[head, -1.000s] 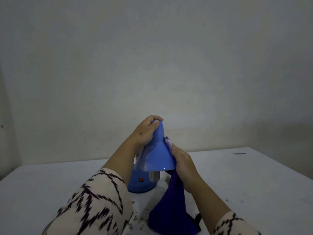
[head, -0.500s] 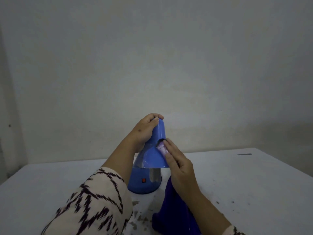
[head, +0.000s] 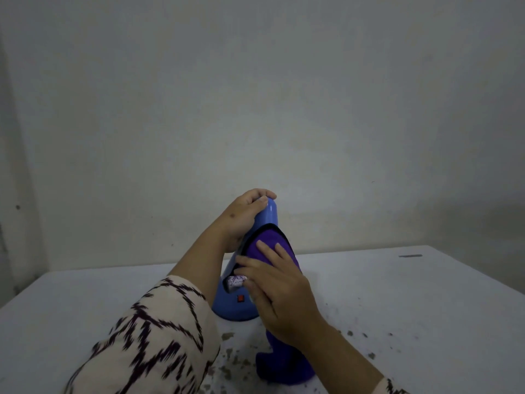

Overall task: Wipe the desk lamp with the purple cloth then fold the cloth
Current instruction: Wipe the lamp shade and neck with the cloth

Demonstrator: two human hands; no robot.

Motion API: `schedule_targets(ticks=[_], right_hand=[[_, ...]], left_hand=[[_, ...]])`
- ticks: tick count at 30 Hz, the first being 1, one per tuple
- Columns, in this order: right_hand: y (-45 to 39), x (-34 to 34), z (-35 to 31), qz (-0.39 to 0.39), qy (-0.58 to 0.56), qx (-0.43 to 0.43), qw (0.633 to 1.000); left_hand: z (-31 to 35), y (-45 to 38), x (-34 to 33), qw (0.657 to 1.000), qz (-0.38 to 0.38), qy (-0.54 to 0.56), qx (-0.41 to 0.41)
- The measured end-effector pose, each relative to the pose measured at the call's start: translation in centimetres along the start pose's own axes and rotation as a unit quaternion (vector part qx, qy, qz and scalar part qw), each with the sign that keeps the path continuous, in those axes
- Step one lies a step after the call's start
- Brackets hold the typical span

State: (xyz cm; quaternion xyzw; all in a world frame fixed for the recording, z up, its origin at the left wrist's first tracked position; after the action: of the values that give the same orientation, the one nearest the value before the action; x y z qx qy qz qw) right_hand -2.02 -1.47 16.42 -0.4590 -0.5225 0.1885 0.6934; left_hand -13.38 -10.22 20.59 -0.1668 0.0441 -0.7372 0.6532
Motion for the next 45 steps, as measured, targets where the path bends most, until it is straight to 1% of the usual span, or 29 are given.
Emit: schedule_targets(ticks=[7, 17, 25, 32, 34, 39, 42, 45], right_hand=[[1.4, 0.3, 0.5, -0.037, -0.045, -0.024, 0.998], [2.9, 1.1, 0.1, -0.058, -0.093, -0.056, 0.992], [3.4, 0.8, -1.5, -0.094, -0.137, -0.074, 0.983], [3.2, -0.1, -4.1, -0.077, -0.197, -0.069, 0.975], [2.9, -0.4, -4.6, -0.063, -0.228, -0.086, 0.968], [2.1, -0.9, -4.4, -0.002, -0.306, -0.161, 0.938], [1.4, -1.8, -4.4, 0.012, -0.342, -0.212, 0.915], [0.2, -2.8, -4.2, 0.023, -0.373, -0.266, 0.889]], left_hand=[[0.0, 0.1, -0.3, 1.000, 0.001, -0.012, -0.003], [0.2, 0.5, -0.5, 0.996, 0.041, -0.068, -0.027], [0.0, 1.2, 0.2, 0.996, 0.066, -0.052, -0.024], [0.2, 3.0, 2.2, 0.994, 0.102, -0.037, -0.020], [0.4, 3.7, 3.0, 0.992, 0.114, -0.042, -0.018], [0.4, 5.7, 4.8, 0.991, 0.130, -0.037, -0.012], [-0.1, 6.9, 5.8, 0.990, 0.137, -0.039, -0.005], [-0.4, 8.2, 7.0, 0.986, 0.162, -0.034, -0.001]])
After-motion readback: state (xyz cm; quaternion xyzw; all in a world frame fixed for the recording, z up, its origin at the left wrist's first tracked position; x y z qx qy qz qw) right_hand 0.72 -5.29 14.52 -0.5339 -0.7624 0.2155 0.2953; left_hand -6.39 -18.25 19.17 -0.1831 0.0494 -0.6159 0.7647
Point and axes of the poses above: each hand's wrist, its own y-axis away from the middle knuckle, its own x-axis out of the back of the hand, z = x × y, the point moved 8 cm from there along -y, towards the middle knuckle, and after that the axes turned 6 degrees about -z, right-handed, at the moved point
